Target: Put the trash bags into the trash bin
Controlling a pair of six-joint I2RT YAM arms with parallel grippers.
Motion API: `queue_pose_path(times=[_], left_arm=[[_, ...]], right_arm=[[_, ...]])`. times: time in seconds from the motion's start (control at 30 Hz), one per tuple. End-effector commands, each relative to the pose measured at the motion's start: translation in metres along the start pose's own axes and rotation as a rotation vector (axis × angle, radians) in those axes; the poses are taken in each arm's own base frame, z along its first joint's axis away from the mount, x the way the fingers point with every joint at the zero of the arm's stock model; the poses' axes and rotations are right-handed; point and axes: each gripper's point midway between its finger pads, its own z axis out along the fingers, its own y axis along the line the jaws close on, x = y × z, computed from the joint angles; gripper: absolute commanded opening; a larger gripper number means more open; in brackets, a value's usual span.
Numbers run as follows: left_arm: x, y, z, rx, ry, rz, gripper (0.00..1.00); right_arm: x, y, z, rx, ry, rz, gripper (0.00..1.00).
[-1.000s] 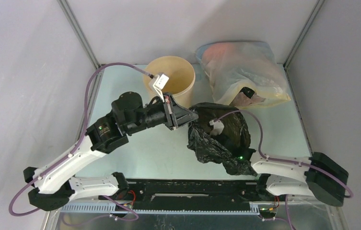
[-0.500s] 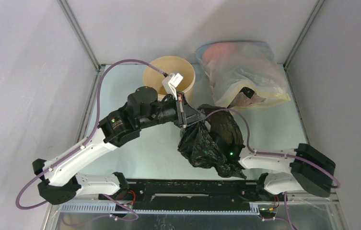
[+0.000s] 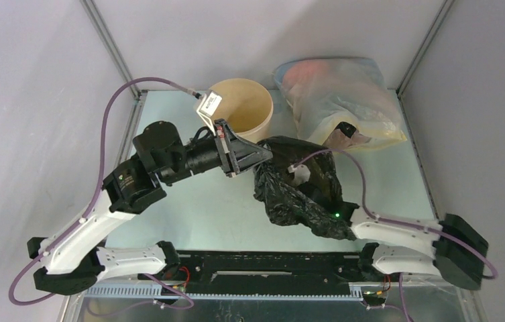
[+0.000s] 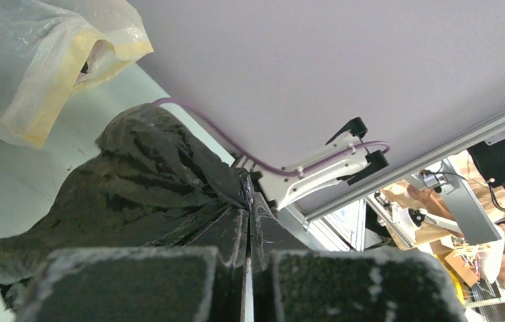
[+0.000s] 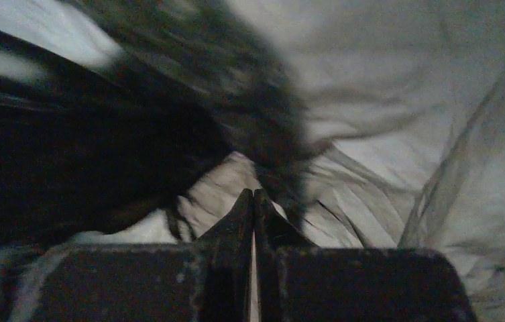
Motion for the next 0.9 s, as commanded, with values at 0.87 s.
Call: queue_pose_path(times=[0.87], left_arm=[[-0.017, -0.027, 0.017, 0.132, -0.051, -0.032, 0.0]], right_arm=[[-0.003, 0.018, 0.03, -0.036, 0.07, -0.037, 0.0]])
